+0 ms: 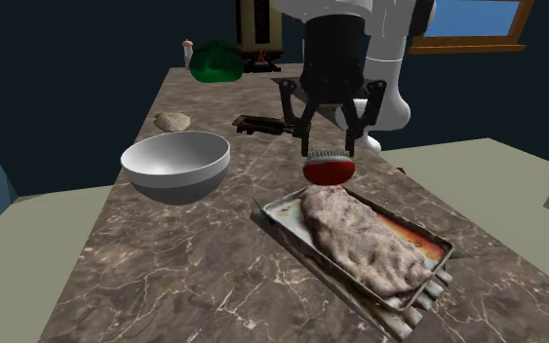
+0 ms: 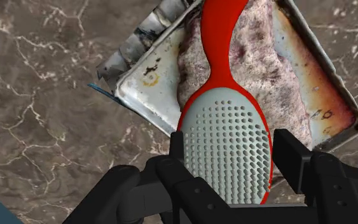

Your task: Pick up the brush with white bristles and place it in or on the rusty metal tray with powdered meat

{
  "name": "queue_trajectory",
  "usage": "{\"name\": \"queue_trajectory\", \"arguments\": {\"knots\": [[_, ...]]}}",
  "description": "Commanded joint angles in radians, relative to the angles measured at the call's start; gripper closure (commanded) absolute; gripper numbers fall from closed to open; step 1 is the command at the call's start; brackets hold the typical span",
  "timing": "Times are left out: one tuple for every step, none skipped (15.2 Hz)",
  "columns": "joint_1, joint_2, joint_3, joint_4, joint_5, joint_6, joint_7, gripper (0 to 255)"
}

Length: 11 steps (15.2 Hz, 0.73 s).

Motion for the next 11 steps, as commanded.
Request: {"name": "queue_trajectory", "arguments": {"knots": [[0.014,0.050,0.015,0.060,0.012,-0.010,0.034,255],[0.020,0.075,0.021,0.090,0.018,-0.015,0.049,255],[0.025,0.101,0.027,0.122,0.024,-0.021,0.063,255],[0.031,0.137,0.035,0.167,0.033,-0.031,0.082,255],[0.032,0.133,0.036,0.149,0.031,-0.016,0.081,255],[0.034,0.130,0.036,0.131,0.030,-0.001,0.080,255],[0.036,0.126,0.037,0.113,0.029,0.014,0.079,255],[0.037,0.124,0.037,0.096,0.028,0.028,0.078,255],[0.039,0.121,0.037,0.079,0.028,0.043,0.077,255],[0.040,0.119,0.038,0.063,0.028,0.057,0.076,255],[0.041,0.117,0.038,0.047,0.027,0.071,0.075,255]]}}
